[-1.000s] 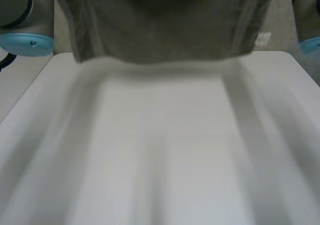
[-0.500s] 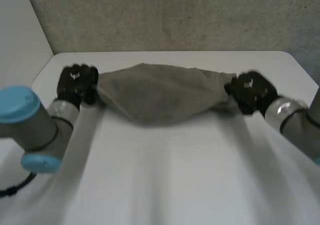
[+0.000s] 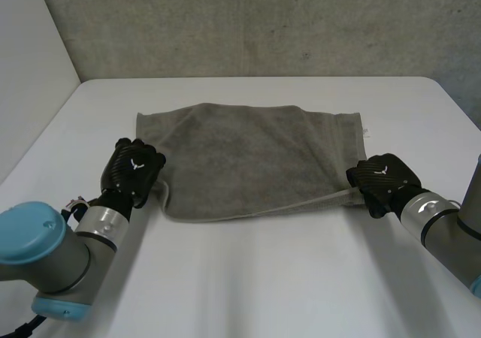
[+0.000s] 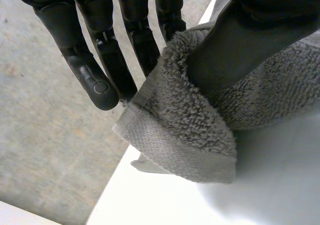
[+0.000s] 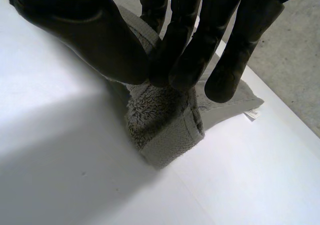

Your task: Fold the towel.

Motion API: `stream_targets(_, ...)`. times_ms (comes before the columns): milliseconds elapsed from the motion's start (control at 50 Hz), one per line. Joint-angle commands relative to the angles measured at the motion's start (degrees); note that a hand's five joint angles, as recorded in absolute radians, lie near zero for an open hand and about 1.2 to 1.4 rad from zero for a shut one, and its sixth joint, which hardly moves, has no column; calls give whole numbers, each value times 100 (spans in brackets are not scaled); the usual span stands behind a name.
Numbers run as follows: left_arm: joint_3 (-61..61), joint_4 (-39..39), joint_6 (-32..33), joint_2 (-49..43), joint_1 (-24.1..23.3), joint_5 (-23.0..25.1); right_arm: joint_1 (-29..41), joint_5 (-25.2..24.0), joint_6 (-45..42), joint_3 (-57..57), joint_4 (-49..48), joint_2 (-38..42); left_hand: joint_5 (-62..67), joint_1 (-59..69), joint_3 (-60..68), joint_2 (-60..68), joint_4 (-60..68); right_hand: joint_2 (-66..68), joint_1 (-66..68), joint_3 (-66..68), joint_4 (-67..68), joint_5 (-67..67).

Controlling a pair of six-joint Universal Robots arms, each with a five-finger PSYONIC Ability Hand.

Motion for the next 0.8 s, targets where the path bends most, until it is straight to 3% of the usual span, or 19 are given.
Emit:
stream_targets(20, -181, 448, 89, 81, -25, -7, -53, 12, -26, 195, -341, -15, -1984, -1016, -934, -928, -919, 127, 111, 152, 103, 49)
stream_targets(180, -295, 465, 176, 46, -51, 19, -150, 12, -8, 212, -376, -6, -1984, -1016, -934, -928, -919, -2173, -2189, -2147, -2196, -2251)
stream_targets(280, -374, 465, 352, 37, -77, 19, -185, 12, 1, 212, -376, -15, -2452, -1484, -1402, -1396, -1387, -2899, -2914, -2873, -2922, -2976)
stream_targets(440, -454, 448, 712, 64, -113, 19, -299, 12, 1, 186, -376, -59, -4338, -3370, -3288, -3282, -3273, -3353, -3369, -3327, -3376, -3431)
stream_targets(660, -550, 430, 765, 160, -121, 19, -483, -40, 1, 124, -350, -216, -4339, -3371, -3289, -3283, -3274, -4498, -4514, -4473, -4522, -4576)
stream_targets(800, -621, 430, 774, 283, -130, 19, -624, -49, 27, 116, -368, -296, -4255, -3288, -3206, -3199, -3190, -4533, -4548, -4507, -4556, -4610)
